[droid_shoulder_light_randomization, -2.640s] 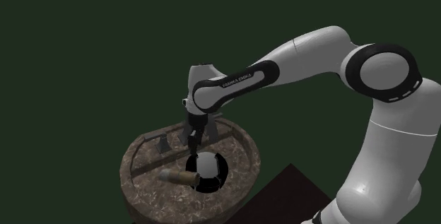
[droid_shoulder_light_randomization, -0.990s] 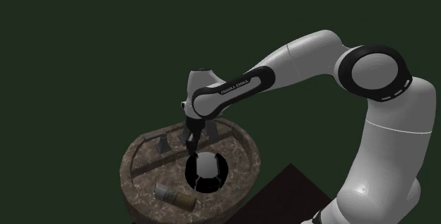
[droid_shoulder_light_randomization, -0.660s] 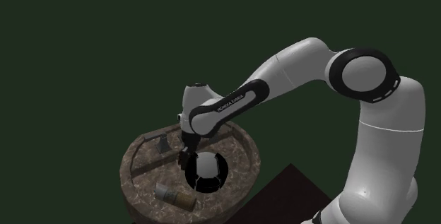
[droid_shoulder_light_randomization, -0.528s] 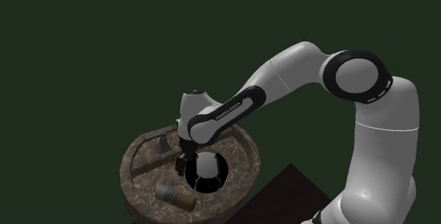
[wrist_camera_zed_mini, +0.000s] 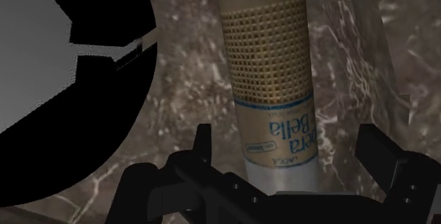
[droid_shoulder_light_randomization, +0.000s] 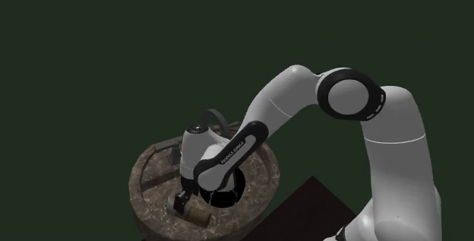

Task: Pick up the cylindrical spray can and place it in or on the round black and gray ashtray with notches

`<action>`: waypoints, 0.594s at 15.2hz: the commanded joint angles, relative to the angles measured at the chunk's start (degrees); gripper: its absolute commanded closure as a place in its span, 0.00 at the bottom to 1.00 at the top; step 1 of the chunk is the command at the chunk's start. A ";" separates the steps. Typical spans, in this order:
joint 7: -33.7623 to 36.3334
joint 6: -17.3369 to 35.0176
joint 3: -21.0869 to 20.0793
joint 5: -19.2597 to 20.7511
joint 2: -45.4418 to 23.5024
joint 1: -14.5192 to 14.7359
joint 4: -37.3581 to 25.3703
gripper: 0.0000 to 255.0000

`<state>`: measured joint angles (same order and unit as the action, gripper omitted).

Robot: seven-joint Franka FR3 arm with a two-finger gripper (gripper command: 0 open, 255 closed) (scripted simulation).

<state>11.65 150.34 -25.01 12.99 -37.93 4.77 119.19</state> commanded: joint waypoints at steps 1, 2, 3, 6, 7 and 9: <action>1.45 1.83 1.27 0.85 -1.94 1.53 -0.49 0.00; 1.62 2.31 1.61 1.10 -2.63 1.88 -0.72 0.00; 1.80 2.79 1.96 1.34 -3.32 2.24 -0.96 0.00; 2.29 4.19 2.97 2.03 -5.40 3.28 -1.75 0.00; 2.38 4.45 3.17 2.15 -5.81 3.48 -1.91 0.00; 2.38 4.45 3.17 2.15 -5.81 3.48 -1.91 0.00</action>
<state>14.00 154.73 -21.89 15.11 -43.64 8.21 117.35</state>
